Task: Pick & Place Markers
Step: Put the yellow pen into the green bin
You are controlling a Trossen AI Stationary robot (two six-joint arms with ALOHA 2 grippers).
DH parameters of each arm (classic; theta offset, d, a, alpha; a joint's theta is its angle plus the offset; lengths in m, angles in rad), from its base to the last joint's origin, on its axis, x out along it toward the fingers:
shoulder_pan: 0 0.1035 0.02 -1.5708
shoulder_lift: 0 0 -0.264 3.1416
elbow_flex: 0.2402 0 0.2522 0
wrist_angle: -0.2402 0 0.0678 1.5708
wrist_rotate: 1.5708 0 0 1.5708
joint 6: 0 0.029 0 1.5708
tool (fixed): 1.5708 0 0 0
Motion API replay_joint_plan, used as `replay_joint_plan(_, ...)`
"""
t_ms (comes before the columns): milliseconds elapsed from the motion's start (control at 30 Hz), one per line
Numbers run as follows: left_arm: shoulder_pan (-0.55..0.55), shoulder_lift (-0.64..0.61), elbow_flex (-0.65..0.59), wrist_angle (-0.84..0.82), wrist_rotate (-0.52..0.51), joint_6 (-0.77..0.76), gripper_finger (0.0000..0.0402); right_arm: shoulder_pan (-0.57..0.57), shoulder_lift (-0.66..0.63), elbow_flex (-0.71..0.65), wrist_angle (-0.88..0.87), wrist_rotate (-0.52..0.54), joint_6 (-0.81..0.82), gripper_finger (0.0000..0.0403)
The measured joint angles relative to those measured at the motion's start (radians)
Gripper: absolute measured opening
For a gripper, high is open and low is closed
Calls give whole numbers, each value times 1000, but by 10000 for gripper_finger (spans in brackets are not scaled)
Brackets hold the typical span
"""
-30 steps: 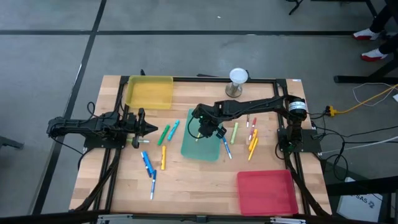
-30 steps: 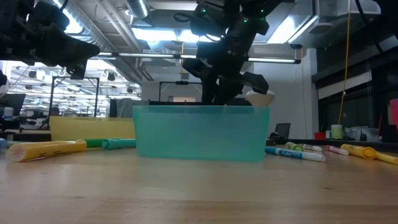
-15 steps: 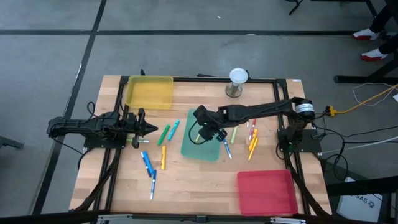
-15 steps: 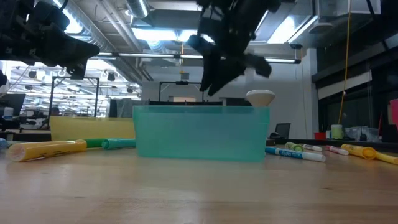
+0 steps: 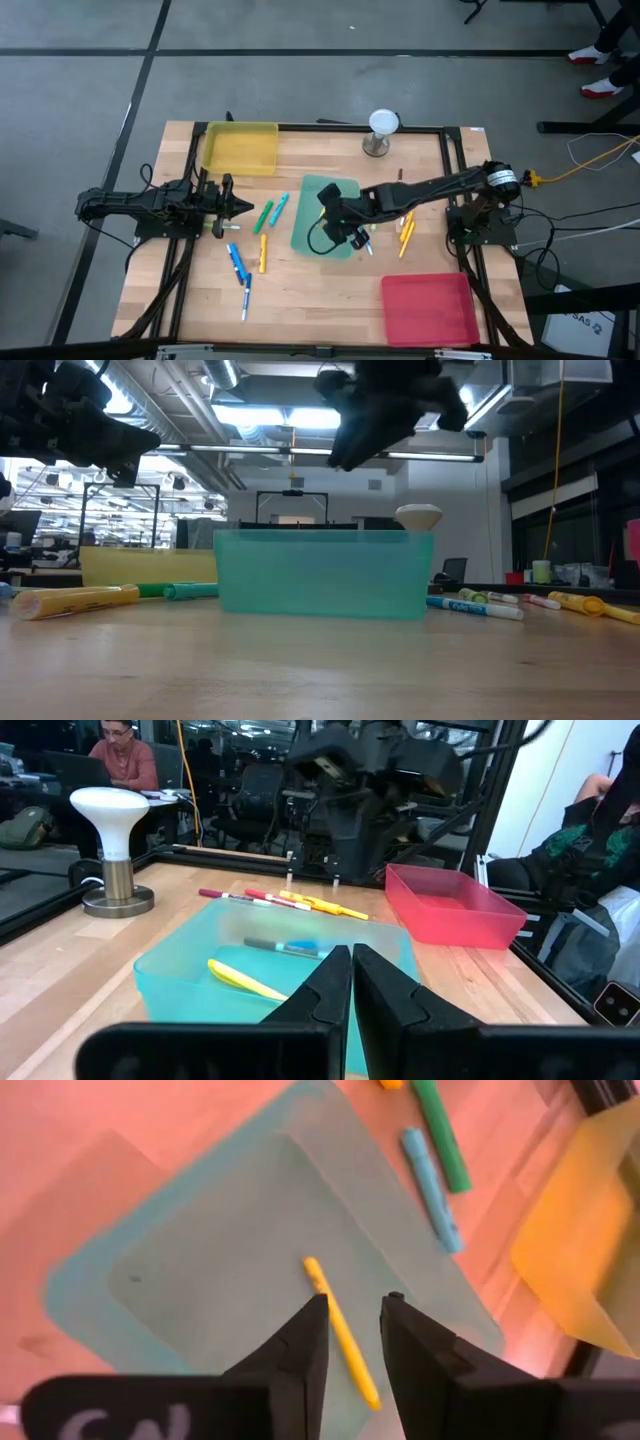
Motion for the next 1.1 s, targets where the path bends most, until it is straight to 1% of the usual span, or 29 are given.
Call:
replay_joint_plan(233,0,0,0,0,0,0,10,48,-1,-10,-45,0,102,92)
replay_joint_plan(333,0,0,0,0,0,0,8,54,-1,-10,-110,-10,120,92)
replay_joint_plan(567,0,0,0,0,0,0,8,53,-1,-10,-297,-88,195,92)
replay_joint_plan(733,0,0,0,0,0,0,12,53,-12,-19,-374,-104,225,92)
replay_joint_plan(933,0,0,0,0,0,0,11,57,-82,-120,-377,-115,227,92)
replay_joint_plan(1100,0,0,0,1,0,0,11,72,-173,-218,-374,-123,287,92)
